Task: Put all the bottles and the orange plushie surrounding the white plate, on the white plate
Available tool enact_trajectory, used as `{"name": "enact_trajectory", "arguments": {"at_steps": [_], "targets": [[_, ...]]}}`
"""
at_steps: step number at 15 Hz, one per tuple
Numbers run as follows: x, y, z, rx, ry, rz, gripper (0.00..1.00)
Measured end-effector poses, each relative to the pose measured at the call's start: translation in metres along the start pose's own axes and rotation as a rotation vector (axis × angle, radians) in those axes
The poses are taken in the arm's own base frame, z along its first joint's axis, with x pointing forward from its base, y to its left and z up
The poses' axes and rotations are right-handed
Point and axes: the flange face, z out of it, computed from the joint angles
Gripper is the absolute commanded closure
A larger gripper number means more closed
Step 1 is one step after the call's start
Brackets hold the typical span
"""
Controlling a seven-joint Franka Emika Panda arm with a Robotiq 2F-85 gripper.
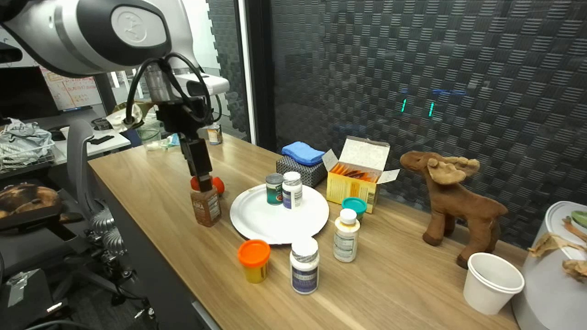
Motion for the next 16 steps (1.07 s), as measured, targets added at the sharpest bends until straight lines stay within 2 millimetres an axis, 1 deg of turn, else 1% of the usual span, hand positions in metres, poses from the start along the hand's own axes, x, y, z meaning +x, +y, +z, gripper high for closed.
{"name": "enact_trajectory", "arguments": {"at_steps": [1, 2, 4, 6, 7, 16], "targets": [[0.0025, -0.0008, -0.0019, 0.0, 0.006, -0.002, 0.34], [0.0046, -0.0017, -0.0031, 0.002, 0.009, -0.002, 0.44], [0.0082, -0.0034, -0.0038, 0.004, 0.012, -0.004, 0.6], [0.0101, -0.0047, -0.0021, 0.004, 0.01, -0.007, 0.74], [0.0107, -0.0055, -0.0014, 0.003, 0.009, -0.008, 0.76], [0.0113, -0.0059, -0.0036, 0.001, 0.004, -0.005, 0.76]]}}
